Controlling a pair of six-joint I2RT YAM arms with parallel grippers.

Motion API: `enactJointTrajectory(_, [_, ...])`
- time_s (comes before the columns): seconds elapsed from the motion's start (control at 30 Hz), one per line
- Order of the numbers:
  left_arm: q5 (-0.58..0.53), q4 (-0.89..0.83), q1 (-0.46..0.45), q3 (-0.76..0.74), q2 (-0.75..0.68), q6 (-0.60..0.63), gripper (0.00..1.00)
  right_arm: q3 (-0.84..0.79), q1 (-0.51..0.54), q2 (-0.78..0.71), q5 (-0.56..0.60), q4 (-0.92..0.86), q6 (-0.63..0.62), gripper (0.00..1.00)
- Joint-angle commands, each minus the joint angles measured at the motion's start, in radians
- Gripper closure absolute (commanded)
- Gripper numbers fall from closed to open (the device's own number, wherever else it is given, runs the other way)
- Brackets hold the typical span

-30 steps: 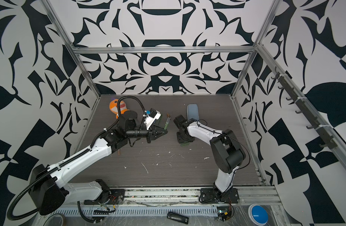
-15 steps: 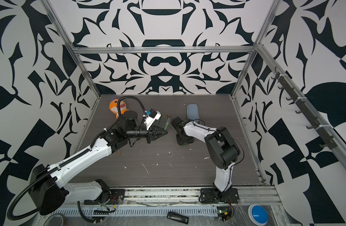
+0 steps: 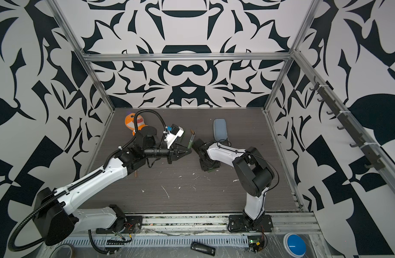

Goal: Insert the pens into the pen caps
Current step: 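Align the right gripper around the green cap and close on it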

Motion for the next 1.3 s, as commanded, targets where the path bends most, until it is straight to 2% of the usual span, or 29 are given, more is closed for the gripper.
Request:
enactJointTrajectory(0.0, [0.021, 0.005, -0.003, 0.020, 0.000, -0.003, 0.97, -0.018, 0.000, -0.063, 0.014, -0.033, 0.006, 0.54])
enactJointTrajectory(0.43, [0.021, 0.003, -0.002, 0.017, 0.006, -0.001, 0.97, -0.112, 0.008, -0.141, -0.021, -0.020, -0.012, 0.53])
enactJointTrajectory(0.5, [0.021, 0.004, -0.004, 0.016, 0.006, -0.001, 0.97, -0.092, 0.012, -0.180, -0.056, -0.027, -0.002, 0.53])
enactJointTrajectory(0.63, [0.024, 0.005, -0.003, 0.020, 0.006, -0.001, 0.97, -0.037, 0.026, -0.211, -0.046, -0.055, 0.006, 0.53])
enactJointTrajectory(1.03, [0.021, 0.002, -0.002, 0.019, 0.006, -0.001, 0.97, 0.068, 0.029, -0.032, 0.062, -0.037, 0.063, 0.52])
enactJointTrajectory(1.27, [0.028, -0.001, -0.003, 0.026, 0.006, -0.003, 0.97, 0.059, 0.093, -0.032, 0.085, -0.102, 0.082, 0.52])
